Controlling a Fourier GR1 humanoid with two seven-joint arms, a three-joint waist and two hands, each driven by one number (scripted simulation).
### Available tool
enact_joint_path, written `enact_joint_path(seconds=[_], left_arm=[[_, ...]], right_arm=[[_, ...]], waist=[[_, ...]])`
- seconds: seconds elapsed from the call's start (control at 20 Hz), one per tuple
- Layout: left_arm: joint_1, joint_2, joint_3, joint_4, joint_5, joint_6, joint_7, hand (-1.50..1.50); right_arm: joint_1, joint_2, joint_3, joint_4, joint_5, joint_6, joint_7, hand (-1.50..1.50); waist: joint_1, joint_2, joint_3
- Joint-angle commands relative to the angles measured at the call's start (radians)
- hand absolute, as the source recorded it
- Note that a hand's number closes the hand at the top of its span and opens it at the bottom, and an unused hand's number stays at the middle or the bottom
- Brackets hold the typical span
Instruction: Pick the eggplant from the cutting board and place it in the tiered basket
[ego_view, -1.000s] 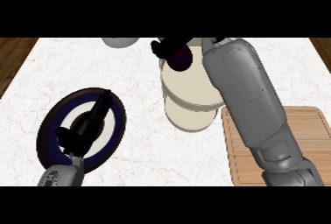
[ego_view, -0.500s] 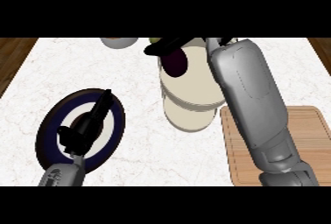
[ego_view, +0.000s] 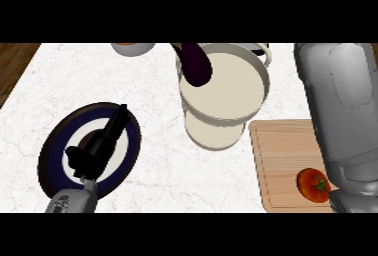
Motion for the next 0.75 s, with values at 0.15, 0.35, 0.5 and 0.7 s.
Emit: enact_joint_path(seconds=[0.15,0.35,0.5,0.7], left_arm=[[-0.012,0.004,0.008,-0.04,0.008,0.005,0.041,0.0],[0.047,0.014,0.007,-0.035,0.012,-0.021,-0.008,0.0],[0.027,-0.018,-0.006,-0.032,-0.018,0.029,0.02,0.0],[0.064,-0.036,-0.025,-0.038,-0.032,0.032,-0.024,0.0]], right_arm=[[0.105,-0.162,-0.156,-0.135,-0.028,-0.079,-0.083,-1.5],[0.265,-0.272,-0.304,-0.213,-0.208,0.06,-0.184,-1.5],[0.333,-0.373,-0.412,-0.199,-0.313,0.168,-0.231,-1.5],[0.398,-0.484,-0.491,-0.1,-0.406,0.31,-0.301,-1.5]], waist=[[-0.004,-0.001,0.002],[-0.012,-0.002,0.002],[-0.011,-0.001,0.002],[0.004,0.002,0.001]])
